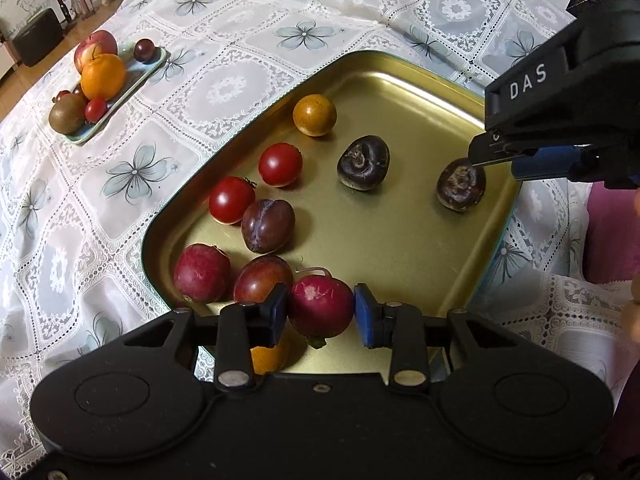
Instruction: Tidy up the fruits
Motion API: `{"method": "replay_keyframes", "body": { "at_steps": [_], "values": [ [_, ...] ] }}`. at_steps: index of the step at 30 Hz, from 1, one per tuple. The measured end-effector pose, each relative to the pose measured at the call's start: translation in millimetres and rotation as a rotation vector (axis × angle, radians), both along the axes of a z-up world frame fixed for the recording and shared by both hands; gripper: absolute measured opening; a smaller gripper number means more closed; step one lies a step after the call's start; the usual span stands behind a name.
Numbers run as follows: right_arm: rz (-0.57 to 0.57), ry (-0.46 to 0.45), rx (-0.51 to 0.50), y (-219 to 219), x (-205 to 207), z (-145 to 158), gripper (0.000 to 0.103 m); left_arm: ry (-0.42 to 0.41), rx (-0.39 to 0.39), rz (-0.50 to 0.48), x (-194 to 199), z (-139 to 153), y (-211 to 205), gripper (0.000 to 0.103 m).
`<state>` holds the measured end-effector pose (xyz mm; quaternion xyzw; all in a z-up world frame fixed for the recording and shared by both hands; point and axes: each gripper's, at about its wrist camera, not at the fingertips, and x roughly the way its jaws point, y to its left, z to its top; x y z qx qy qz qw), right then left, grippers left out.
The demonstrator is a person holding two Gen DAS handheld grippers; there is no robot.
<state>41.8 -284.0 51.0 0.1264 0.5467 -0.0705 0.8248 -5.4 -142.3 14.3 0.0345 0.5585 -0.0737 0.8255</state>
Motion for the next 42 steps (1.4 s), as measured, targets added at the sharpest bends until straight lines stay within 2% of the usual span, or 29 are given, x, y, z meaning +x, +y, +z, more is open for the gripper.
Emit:
{"method": "replay_keyframes", "body": {
  "at_steps": [11,19,24,37,42],
  "values": [
    [0.046,0.045,0.008,1,2,-1,0.033,-0.008,0.013,0.000,-2,6,-2,0.045],
    [0.014,0.041,0.017,-3,0,3,0.034,-0.018,0.024,0.011,-3,11,-3,0.045],
    [0.013,0.049,-0.010,-2,-1,4,0.034,-0.011,0.021,0.020,-3,10,-1,0.045],
    [0.092,0.095,-0.047,5,-1,4,0.034,-0.003,0.014,0.038,-5,11,3,0.045],
    [0.111,0.102,-0.027,7,-2,4,0.034,0.002,0.012,0.053,-6,12,6,0.045]
  ]
}}
